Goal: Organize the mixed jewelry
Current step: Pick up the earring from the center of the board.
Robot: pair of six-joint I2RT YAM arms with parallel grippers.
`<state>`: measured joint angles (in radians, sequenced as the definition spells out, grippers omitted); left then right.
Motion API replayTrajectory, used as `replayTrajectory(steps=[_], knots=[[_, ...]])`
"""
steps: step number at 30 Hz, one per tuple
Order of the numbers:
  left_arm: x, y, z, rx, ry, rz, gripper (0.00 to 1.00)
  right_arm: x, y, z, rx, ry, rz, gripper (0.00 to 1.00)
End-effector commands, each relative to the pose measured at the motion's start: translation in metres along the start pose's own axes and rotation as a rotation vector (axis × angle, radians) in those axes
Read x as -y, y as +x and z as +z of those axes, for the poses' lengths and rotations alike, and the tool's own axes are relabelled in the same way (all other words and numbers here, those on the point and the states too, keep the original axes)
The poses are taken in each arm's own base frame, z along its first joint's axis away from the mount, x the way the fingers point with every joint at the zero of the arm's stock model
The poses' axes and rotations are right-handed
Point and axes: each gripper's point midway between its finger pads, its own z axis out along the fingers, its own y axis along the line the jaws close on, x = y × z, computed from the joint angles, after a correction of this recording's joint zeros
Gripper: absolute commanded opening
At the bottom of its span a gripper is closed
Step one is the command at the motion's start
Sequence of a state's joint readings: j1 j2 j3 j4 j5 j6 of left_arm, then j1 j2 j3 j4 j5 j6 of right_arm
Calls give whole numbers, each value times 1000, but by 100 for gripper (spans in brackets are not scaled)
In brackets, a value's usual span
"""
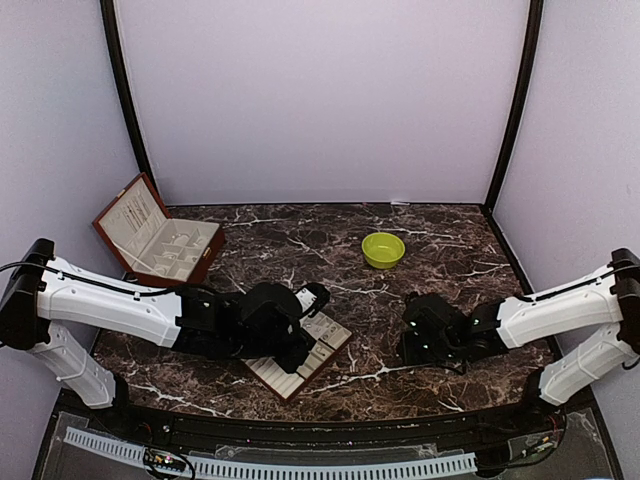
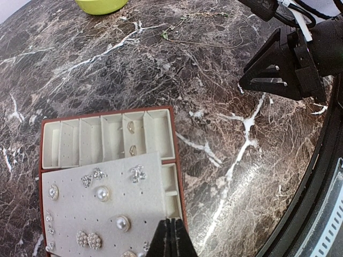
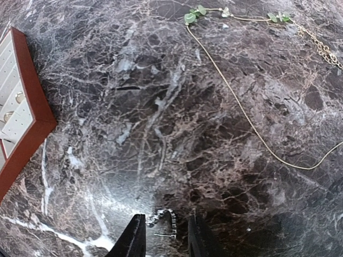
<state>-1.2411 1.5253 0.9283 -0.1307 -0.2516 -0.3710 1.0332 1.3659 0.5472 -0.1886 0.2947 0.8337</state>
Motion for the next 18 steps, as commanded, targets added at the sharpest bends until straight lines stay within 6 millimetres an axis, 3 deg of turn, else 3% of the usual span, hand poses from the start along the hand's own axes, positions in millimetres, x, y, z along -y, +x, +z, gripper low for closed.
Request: replayTrajectory(steps=[1,9,18], knots=[[-3,-1,-10,8,-4,-12,0,-4,-7,0,1,9,-31,25],[-3,0,-9,6,-5,-8,0,-10,-4,2,-13,21,-54,17],[-3,1,-9,4,-3,-11,0,-17,-1,6,-18,38,-57,19]])
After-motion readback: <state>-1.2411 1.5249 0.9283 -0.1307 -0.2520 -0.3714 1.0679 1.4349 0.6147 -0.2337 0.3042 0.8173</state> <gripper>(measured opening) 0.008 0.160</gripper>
